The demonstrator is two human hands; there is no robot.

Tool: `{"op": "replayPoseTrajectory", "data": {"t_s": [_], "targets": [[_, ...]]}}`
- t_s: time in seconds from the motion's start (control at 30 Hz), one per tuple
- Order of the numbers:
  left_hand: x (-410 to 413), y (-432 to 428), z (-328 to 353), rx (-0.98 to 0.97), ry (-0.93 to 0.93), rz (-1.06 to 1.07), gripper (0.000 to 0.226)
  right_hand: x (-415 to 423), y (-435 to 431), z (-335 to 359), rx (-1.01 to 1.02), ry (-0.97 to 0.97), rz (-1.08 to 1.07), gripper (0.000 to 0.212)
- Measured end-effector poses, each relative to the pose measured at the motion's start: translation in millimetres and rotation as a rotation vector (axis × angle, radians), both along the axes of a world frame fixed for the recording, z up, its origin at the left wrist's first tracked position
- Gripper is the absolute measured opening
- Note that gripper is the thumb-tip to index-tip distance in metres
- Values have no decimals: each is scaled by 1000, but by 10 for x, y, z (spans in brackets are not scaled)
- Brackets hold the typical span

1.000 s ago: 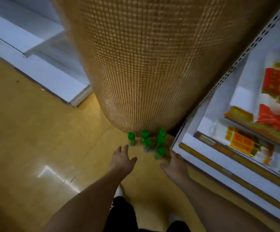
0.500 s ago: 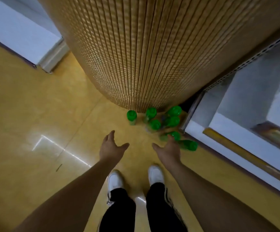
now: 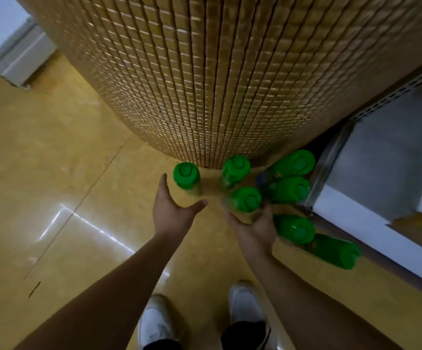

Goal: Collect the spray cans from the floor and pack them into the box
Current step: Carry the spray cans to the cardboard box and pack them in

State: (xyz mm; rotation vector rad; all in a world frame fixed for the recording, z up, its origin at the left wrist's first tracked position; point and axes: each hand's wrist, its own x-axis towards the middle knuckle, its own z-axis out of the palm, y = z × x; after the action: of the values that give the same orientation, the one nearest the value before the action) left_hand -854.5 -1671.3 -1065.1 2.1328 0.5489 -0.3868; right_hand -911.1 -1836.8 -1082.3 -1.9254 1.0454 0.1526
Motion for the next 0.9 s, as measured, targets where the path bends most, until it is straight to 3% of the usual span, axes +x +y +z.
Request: {"op": "replayPoseTrajectory", "data": {"t_s": [0.13, 0.27, 0.37, 0.67, 0.9], "targets": [[207, -60, -142, -145, -96, 89, 118, 140, -6, -135, -8, -48, -16, 98], [362, -99, -97, -158, -85, 119, 82, 201, 22, -121, -55, -13, -65, 83], [317, -93, -16, -130, -71, 163, 68, 138, 26, -53, -93, 7, -122, 77], [-200, 61, 829, -84, -25, 224, 67, -316, 197, 730, -71, 55, -54, 72], [-481, 225, 2175, -51, -45, 125, 72, -455, 335, 2105, -55, -11, 19, 69]]}}
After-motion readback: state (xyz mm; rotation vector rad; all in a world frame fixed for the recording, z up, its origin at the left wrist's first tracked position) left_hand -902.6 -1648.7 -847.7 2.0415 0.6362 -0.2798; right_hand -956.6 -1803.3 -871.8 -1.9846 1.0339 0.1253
